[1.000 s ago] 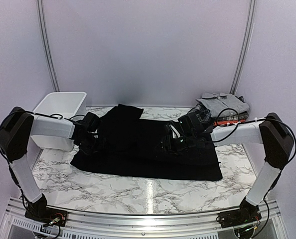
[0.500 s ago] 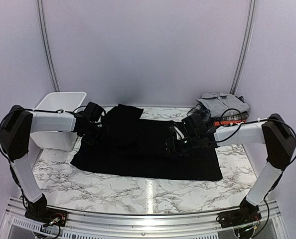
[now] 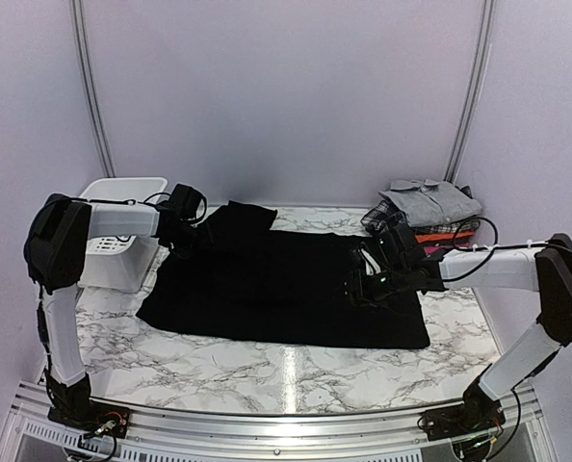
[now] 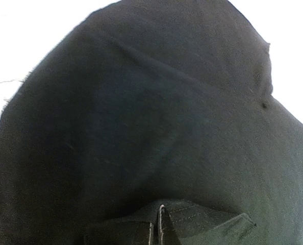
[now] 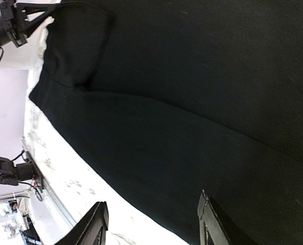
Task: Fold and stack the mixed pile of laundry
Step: Adjust the 1/3-folded T-shirt at the center of the board, then move the 1/3-folded T-shirt to the center of the board.
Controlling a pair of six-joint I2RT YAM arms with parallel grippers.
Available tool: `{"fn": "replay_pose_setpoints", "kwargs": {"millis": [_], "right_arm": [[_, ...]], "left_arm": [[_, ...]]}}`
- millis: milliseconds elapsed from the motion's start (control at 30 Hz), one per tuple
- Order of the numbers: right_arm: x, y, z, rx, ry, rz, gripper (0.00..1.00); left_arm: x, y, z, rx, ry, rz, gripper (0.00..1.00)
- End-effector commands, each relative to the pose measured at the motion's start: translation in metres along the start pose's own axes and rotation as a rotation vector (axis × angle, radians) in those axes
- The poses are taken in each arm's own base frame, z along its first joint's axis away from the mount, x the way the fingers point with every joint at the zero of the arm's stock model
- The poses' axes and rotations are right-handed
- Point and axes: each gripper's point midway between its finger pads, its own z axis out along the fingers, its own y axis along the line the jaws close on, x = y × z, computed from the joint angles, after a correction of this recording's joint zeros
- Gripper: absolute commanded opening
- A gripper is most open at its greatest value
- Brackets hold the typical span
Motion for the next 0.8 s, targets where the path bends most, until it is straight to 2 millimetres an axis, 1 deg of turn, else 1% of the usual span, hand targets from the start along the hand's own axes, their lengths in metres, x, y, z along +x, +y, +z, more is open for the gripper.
{"fn": "replay_pose_setpoints", "kwargs": {"millis": [0,167,300,367,400,433,467,500,567,600,667,700,767], "right_arm": [[0.009,-0.025,-0.012,0.071,0.002,0.032,0.56],[0.035,-0.055,-0.012,0.15,0.051,0.093,0.55],[0.054,-0.071,-0.01,0.188,0.087,0.129,0.55],[0.061,-0.078,-0.009,0.209,0.101,0.145,0.55],[0.065,-0.081,-0.009,0.219,0.109,0.15,0.55],[0.067,-0.083,-0.009,0.227,0.113,0.154,0.55],[0.069,-0.085,-0.01,0.233,0.117,0.156,0.55],[0.071,-0.086,-0.01,0.237,0.124,0.157,0.55],[0.073,-0.085,-0.013,0.237,0.124,0.148,0.55],[0.072,-0.083,-0.015,0.233,0.12,0.139,0.56],[0.062,-0.074,-0.021,0.213,0.097,0.095,0.56],[0.056,-0.069,-0.026,0.211,0.077,0.077,0.58],[0.04,-0.057,-0.035,0.204,0.036,0.022,0.6]], "left_arm": [[-0.022,0.007,-0.005,-0.042,-0.073,-0.035,0.0],[-0.038,0.017,-0.02,-0.091,-0.161,-0.061,0.0],[-0.042,0.02,-0.013,-0.098,-0.162,-0.06,0.0],[-0.042,0.019,-0.006,-0.098,-0.152,-0.051,0.0],[-0.043,0.018,-0.004,-0.091,-0.148,-0.044,0.06],[-0.045,0.016,-0.003,-0.082,-0.145,-0.034,0.16],[-0.047,0.014,-0.004,-0.073,-0.145,-0.029,0.3],[-0.052,0.01,-0.01,-0.064,-0.155,-0.019,0.39],[-0.062,0.001,-0.026,-0.041,-0.185,0.018,0.61],[-0.067,-0.006,-0.038,-0.029,-0.202,0.047,0.71],[-0.068,-0.017,-0.059,-0.023,-0.207,0.116,0.92],[-0.067,-0.023,-0.07,-0.024,-0.209,0.153,0.98],[-0.06,-0.03,-0.092,-0.042,-0.211,0.23,0.99]]}}
